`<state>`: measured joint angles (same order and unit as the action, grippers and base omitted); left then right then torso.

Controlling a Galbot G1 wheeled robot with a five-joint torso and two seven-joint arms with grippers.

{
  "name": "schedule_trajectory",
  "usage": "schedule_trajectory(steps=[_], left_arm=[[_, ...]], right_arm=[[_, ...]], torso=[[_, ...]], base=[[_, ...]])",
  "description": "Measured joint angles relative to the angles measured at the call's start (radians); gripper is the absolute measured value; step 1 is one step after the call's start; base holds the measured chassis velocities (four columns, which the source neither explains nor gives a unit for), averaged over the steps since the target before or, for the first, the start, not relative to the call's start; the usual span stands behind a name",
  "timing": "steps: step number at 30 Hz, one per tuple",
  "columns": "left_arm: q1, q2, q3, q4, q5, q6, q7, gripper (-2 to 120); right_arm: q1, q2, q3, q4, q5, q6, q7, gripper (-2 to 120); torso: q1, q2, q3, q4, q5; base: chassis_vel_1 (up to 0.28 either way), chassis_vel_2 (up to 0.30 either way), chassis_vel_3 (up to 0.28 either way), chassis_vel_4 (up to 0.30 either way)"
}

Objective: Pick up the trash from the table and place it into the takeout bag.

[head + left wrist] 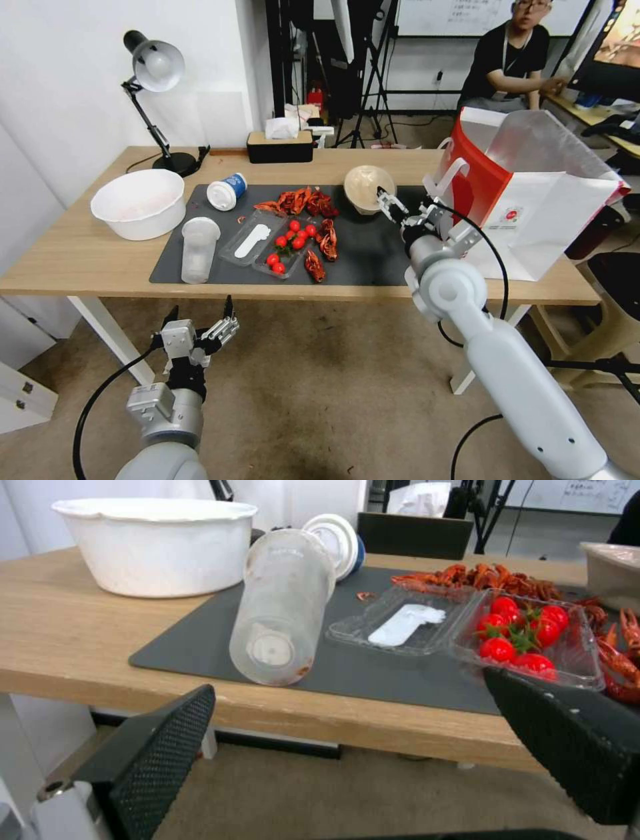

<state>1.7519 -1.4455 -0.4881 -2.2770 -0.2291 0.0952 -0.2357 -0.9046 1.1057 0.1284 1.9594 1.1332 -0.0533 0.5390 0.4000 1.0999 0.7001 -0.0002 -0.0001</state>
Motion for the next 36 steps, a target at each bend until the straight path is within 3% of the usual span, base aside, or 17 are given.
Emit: schedule_trajectory(steps=[5,18,36], left_arm=[[-0.001,-0.005,0.003,0.001,0.003,0.0,0.0,100],[0.001,-0.005,0.009,-0.002,0.007,0.005,-0.001,100],[0.0,0.0,0.006,-0.001,-0.018,0.01,-0.003,100]], right_arm=[[0.08,0.022,0.001,-0.055,0.123,-0.037,0.088,100],[0.257,0.0,-0.041,-0.15,0.229,-0.176,0.29,100],[0.395,0.057,-0.079,-0.334,0.346,-0.249,0.352,100]], torso=[[0.0,0.0,0.0,0.0001,0.0001],[0.0,0.0,0.0,0.0002,0.0001],[0.0,0.0,0.0,0.0002,0.0001]], base=[[0.0,0.0,0.0,0.0],[0.0,0.0,0.0,0.0],[0.0,0.0,0.0,0.0]])
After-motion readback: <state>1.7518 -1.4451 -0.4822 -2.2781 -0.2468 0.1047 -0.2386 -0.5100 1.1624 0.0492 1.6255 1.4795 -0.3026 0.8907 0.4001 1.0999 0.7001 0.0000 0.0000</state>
